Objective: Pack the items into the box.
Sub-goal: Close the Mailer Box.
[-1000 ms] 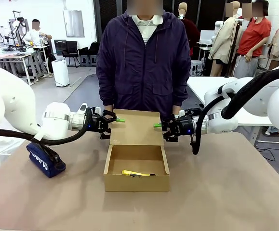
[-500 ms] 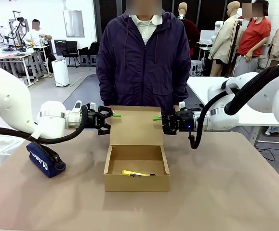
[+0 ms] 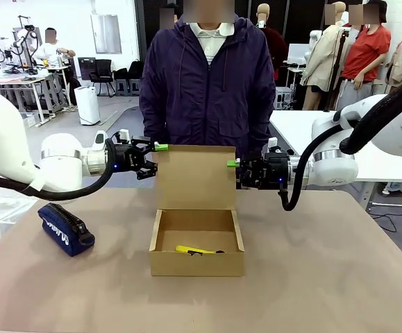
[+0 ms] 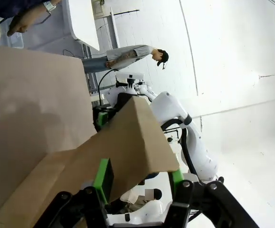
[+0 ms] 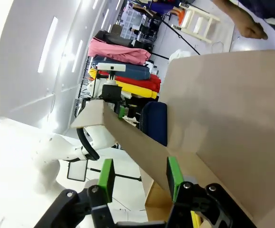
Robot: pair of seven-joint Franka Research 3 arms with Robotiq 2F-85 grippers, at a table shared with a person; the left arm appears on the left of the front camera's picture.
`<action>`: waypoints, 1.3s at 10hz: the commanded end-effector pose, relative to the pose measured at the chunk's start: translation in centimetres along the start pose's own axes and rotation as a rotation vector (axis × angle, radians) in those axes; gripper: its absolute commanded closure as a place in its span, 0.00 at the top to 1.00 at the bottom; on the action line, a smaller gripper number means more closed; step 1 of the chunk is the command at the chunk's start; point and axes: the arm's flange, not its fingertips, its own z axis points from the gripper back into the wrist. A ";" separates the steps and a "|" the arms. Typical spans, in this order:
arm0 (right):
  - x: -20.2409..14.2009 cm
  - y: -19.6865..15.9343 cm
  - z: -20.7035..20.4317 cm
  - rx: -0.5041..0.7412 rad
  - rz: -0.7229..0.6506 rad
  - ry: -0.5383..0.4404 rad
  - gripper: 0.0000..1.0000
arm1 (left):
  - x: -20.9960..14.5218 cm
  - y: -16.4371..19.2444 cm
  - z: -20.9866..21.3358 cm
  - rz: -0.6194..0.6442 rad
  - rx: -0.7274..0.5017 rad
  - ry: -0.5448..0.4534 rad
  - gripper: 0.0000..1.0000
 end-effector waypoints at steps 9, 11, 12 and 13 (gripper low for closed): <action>-0.6 0.4 0.1 0.042 0.203 -0.032 0.60 | -0.4 1.1 0.2 -0.220 -0.043 -0.015 0.61; -1.3 1.6 0.3 0.126 0.401 -0.047 0.60 | -2.3 0.7 0.5 -0.337 -0.149 0.010 0.61; -1.7 2.1 0.2 0.148 0.475 -0.049 0.60 | -2.9 0.6 0.9 -0.430 -0.156 0.013 0.61; -2.1 2.6 0.2 0.157 0.543 -0.063 0.60 | -3.6 0.5 1.0 -0.495 -0.210 0.058 0.61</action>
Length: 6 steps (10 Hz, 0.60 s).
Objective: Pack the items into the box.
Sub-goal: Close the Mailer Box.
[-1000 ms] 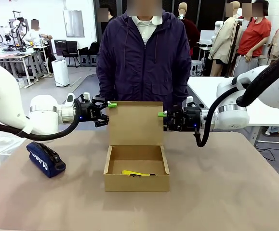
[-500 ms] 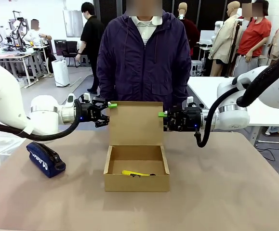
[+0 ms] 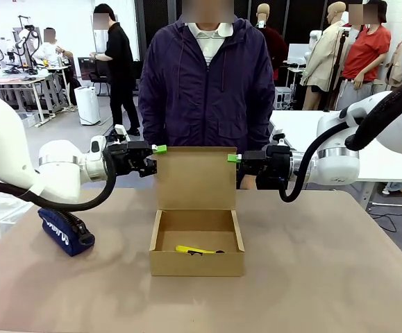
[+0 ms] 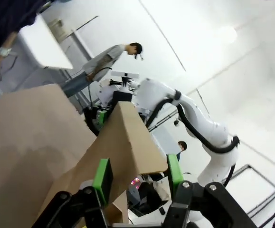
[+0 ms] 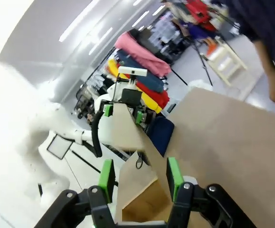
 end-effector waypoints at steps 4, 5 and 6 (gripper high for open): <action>-3.1 2.8 -0.1 0.026 0.213 -0.021 0.60 | -3.7 -1.2 1.5 -0.353 -0.121 0.127 0.61; -3.9 3.2 -0.2 0.068 0.266 0.006 0.60 | -4.2 -1.2 1.4 -0.389 -0.146 0.141 0.61; -4.6 3.1 0.0 0.109 0.300 0.016 0.60 | -4.9 -1.3 1.4 -0.444 -0.134 0.163 0.61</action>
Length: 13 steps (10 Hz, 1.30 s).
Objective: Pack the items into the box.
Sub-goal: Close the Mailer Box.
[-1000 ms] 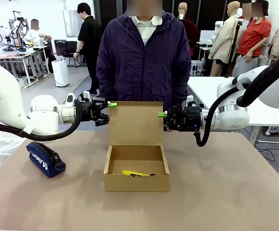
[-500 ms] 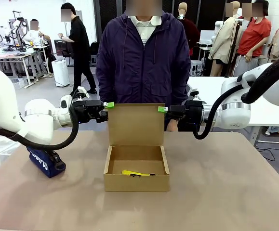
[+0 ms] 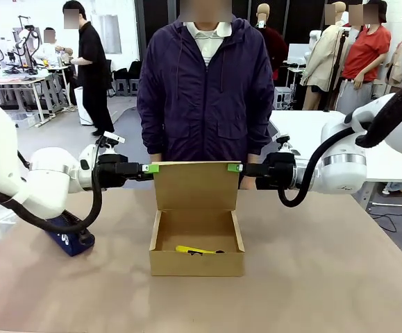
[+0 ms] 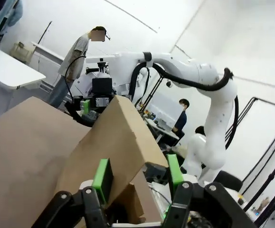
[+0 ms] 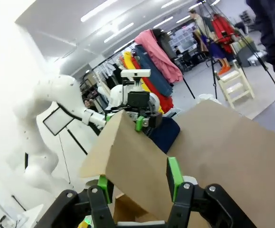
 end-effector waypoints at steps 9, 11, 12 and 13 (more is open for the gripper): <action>-4.6 1.2 0.0 0.117 0.107 0.088 0.60 | -3.2 -2.9 -0.5 -0.298 0.111 0.155 0.61; -4.6 1.2 0.1 0.112 0.102 0.118 1.00 | -3.4 -3.1 -0.7 -0.288 0.102 0.166 1.00; -4.5 1.2 0.1 0.114 0.100 0.133 1.00 | -3.3 -3.1 -0.7 -0.283 0.096 0.169 1.00; -4.4 1.3 0.4 0.111 0.107 0.142 1.00 | -3.2 -3.3 -0.6 -0.296 0.099 0.169 1.00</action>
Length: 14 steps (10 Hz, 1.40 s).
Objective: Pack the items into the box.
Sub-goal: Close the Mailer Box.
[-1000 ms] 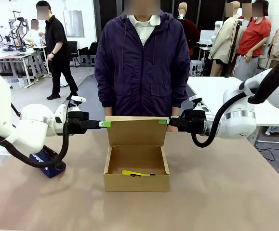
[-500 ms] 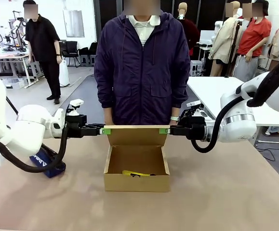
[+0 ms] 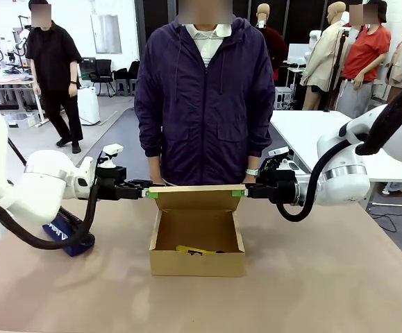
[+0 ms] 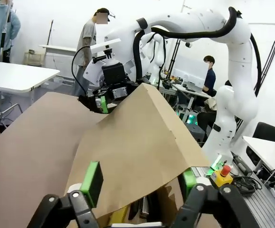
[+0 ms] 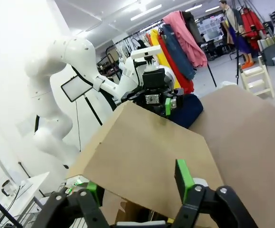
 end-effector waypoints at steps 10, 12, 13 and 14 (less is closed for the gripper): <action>0.8 1.8 2.2 -0.162 0.136 0.047 1.00 | 3.5 -0.5 4.9 -0.199 0.278 -0.194 1.00; -0.6 0.0 -1.1 -0.195 0.175 0.201 1.00 | 1.6 0.8 1.3 -0.218 0.240 -0.094 1.00; -0.9 0.0 -2.5 -0.167 0.200 0.227 1.00 | 0.6 0.7 0.0 -0.214 0.199 -0.015 1.00; -1.2 0.1 -3.5 -0.175 0.213 0.275 1.00 | 0.0 0.4 -1.1 -0.207 0.138 0.047 1.00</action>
